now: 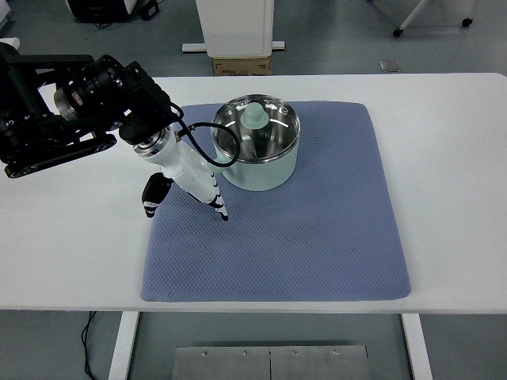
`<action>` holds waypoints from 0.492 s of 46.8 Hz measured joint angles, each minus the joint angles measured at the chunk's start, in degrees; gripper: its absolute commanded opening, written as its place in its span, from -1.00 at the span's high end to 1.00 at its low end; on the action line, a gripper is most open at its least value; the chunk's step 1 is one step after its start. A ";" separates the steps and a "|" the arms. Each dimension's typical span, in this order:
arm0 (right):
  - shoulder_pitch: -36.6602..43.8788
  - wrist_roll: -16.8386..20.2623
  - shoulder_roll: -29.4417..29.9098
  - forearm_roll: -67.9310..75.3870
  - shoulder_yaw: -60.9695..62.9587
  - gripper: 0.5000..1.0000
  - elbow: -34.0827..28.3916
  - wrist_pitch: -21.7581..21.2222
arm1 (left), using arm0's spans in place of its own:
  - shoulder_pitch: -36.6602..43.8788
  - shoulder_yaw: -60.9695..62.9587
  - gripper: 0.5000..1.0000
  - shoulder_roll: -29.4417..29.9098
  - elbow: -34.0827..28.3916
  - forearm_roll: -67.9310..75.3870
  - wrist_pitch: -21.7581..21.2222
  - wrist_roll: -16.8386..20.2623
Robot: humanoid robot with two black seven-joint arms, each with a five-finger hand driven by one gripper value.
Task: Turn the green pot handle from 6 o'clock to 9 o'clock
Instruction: 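Push the handle with the left hand, rotating it toward the left arm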
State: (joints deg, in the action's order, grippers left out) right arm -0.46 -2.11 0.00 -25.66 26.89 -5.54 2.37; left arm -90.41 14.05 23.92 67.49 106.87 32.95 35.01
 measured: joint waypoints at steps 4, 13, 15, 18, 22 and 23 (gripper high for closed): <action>0.03 0.00 0.00 0.00 0.00 -1.00 0.00 0.00 | 0.02 0.00 -1.00 0.44 -0.02 0.01 0.00 0.00; 0.02 0.00 0.00 0.00 0.00 -1.00 0.00 0.00 | 0.48 0.49 -1.00 1.91 -0.78 0.84 -2.59 -0.01; 0.03 0.00 0.00 0.00 0.00 -1.00 0.00 0.00 | 0.67 1.33 -1.00 2.11 -1.13 1.72 -3.31 -0.01; 0.02 0.00 0.00 0.00 0.00 -1.00 0.00 0.00 | 0.82 2.48 -1.00 2.44 -1.47 2.68 -4.44 -0.01; -0.02 0.01 0.00 0.00 0.00 -1.00 0.00 0.00 | 0.84 2.89 -1.00 2.99 -1.56 2.89 -5.20 0.00; -0.02 0.00 0.00 0.00 0.00 -1.00 0.00 0.00 | 0.84 2.91 -1.00 3.17 -1.57 2.90 -5.24 -0.01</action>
State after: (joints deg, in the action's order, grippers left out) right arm -0.48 -2.11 0.00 -25.66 26.89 -5.54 2.37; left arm -89.56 16.95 27.08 65.92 109.77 27.71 35.00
